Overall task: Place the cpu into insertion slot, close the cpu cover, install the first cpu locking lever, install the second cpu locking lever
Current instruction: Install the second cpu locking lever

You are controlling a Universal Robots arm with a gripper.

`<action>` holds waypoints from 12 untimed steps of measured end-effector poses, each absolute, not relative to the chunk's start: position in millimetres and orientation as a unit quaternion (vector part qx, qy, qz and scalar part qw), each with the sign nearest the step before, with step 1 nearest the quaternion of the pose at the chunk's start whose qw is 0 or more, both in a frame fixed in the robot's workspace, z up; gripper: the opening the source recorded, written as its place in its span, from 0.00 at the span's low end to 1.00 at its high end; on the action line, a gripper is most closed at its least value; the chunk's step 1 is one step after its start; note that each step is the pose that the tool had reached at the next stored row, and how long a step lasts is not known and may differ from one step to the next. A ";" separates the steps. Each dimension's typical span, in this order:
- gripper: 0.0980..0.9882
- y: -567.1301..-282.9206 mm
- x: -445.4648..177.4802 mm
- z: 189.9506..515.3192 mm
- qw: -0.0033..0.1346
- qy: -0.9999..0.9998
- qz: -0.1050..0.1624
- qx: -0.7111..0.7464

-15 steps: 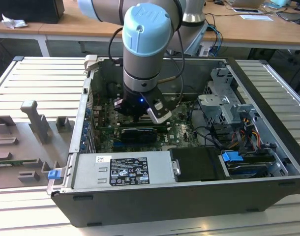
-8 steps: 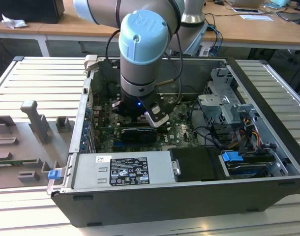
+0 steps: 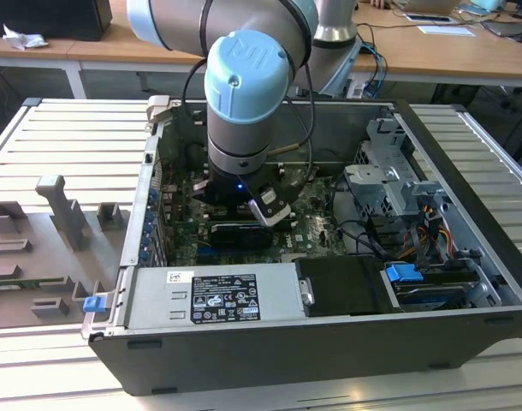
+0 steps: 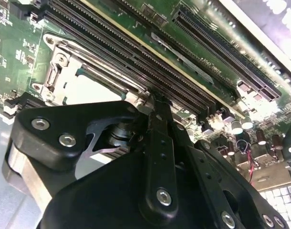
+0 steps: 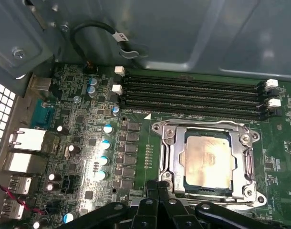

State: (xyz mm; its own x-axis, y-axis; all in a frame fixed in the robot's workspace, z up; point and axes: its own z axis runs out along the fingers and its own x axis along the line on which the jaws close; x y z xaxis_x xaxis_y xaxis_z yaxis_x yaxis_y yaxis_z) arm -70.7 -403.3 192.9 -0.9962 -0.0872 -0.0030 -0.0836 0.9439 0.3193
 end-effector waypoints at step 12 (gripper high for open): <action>0.01 -403.0 -73.7 208.6 0.005 -0.986 -0.162 0.043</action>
State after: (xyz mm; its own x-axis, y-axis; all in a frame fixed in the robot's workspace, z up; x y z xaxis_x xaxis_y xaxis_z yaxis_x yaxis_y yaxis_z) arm -73.7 -403.0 208.6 -0.9962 -0.0874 -0.0033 -0.0838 0.9438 0.3198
